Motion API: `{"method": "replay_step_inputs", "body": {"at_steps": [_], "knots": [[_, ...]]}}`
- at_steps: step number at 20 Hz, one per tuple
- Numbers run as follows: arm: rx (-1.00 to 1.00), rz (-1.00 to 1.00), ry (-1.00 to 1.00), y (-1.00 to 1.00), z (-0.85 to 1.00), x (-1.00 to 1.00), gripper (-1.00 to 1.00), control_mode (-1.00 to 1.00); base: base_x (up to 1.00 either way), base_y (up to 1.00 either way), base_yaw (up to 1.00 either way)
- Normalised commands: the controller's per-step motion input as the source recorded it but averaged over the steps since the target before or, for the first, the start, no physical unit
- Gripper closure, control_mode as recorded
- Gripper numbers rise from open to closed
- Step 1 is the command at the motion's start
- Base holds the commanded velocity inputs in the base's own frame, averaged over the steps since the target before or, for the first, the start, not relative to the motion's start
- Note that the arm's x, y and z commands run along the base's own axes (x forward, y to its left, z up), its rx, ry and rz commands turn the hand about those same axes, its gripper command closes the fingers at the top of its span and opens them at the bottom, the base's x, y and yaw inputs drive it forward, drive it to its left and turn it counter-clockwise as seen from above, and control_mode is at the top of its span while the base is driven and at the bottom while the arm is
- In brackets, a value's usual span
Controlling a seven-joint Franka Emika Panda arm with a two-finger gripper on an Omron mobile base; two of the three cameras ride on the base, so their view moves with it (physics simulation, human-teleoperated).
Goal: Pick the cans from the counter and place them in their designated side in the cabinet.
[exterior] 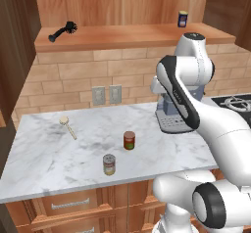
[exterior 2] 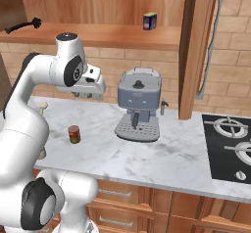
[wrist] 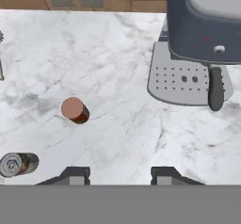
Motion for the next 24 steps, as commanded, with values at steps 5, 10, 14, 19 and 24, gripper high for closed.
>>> {"method": "replay_step_inputs", "body": {"at_steps": [5,10,14,19,24], "knots": [[0.01,0.0,0.0,0.01,0.0,0.0,-1.0,-1.0,0.0,0.0,0.0],[0.03,0.0,0.0,0.01,-0.01,-0.04,-1.0,-1.0,0.0,0.0,0.0],[0.02,0.0,-0.01,0.02,0.0,-0.13,-1.0,-1.0,0.0,0.0,0.0],[0.01,0.0,0.0,0.1,0.0,-0.13,-1.0,-1.0,0.0,0.0,0.0],[0.0,0.0,-0.02,0.16,0.0,-0.16,-1.0,-1.0,0.0,0.0,0.0]]}}
